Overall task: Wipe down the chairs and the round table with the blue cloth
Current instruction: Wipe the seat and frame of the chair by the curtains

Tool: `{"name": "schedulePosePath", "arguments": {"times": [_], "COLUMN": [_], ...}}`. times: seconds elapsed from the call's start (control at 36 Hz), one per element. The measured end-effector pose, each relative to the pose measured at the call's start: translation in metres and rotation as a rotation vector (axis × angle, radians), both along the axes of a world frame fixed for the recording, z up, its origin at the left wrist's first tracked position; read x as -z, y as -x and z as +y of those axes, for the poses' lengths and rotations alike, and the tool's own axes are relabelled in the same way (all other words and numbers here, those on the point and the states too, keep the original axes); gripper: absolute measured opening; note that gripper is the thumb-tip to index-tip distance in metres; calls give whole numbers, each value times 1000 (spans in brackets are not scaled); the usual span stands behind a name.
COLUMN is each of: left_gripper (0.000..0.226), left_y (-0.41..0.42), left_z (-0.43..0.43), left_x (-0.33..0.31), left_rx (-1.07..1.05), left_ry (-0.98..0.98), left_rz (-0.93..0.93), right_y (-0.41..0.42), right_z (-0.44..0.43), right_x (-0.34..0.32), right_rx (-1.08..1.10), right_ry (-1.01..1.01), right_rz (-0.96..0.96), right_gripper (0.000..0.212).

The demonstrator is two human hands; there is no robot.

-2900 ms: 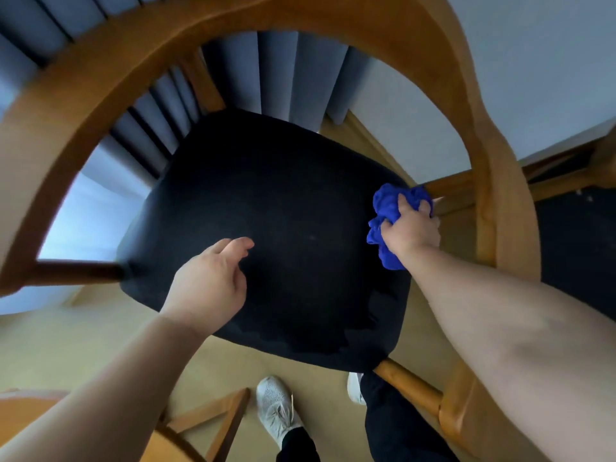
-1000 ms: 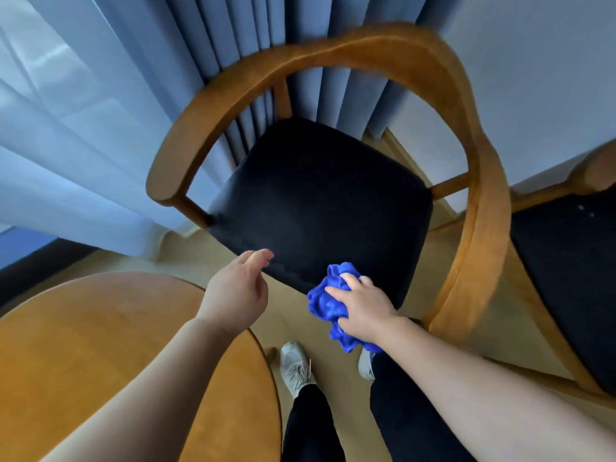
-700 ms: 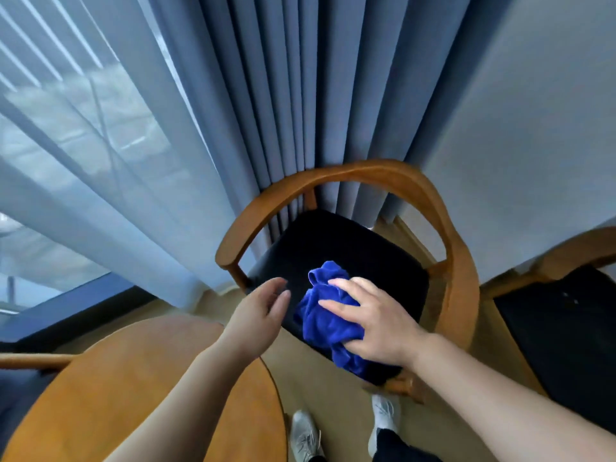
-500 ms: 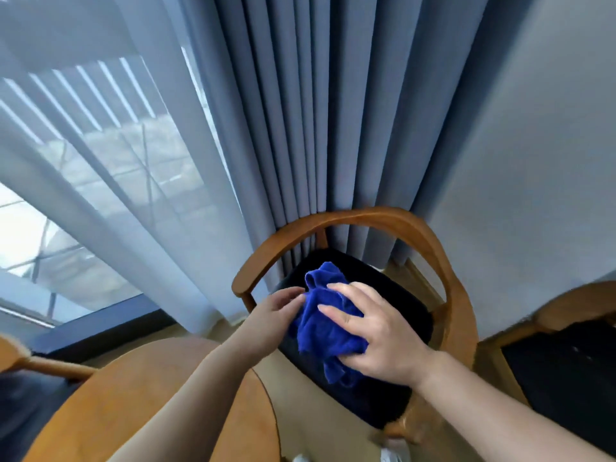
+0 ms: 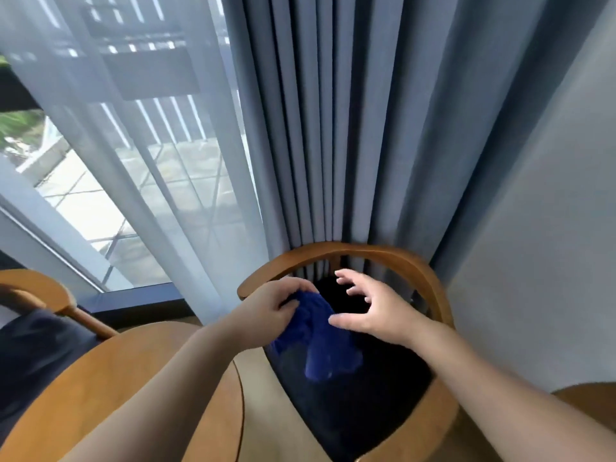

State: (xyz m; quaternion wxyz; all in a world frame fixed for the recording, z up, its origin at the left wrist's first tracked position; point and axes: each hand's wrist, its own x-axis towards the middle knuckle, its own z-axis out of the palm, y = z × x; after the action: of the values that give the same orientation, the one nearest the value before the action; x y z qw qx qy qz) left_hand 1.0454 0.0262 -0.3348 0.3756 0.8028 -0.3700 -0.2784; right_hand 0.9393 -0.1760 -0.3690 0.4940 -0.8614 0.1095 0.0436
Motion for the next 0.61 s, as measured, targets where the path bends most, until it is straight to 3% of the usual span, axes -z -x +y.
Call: {"name": "schedulePosePath", "arguments": {"times": [0.06,0.11,0.28,0.33,0.47,0.56,0.61], "left_gripper": [46,45,36,31,25,22,23], "left_y": [1,1,-5,-10,-18,-17,-15], "left_z": [-2,-4,-9,-9,-12,-17,-22], "left_x": [-9,-17,-43,-48,-52,-48,-45], "left_rx": [6,-23,-95,-93,-120,-168,-163], "left_ry": [-21,10,-2,-47,-106,-72,-57], "left_rz": [-23,-29,-159,-246,-401,-399,-385], "right_y": [-5,-10,-24,-25,-22,-22,-22], "right_z": [0,4,16,18,10,9,10], "right_x": [-11,-16,-15,-19,-29,-33,-32], "right_rx": [-173,-266,-102,-88,-173,-208,-219], "right_ry": [52,-31,-109,-112,-326,-546,-549], "right_rz": [42,48,-95,-110,10,101,139], "right_gripper": [80,66,48,52,55,41,32]}}
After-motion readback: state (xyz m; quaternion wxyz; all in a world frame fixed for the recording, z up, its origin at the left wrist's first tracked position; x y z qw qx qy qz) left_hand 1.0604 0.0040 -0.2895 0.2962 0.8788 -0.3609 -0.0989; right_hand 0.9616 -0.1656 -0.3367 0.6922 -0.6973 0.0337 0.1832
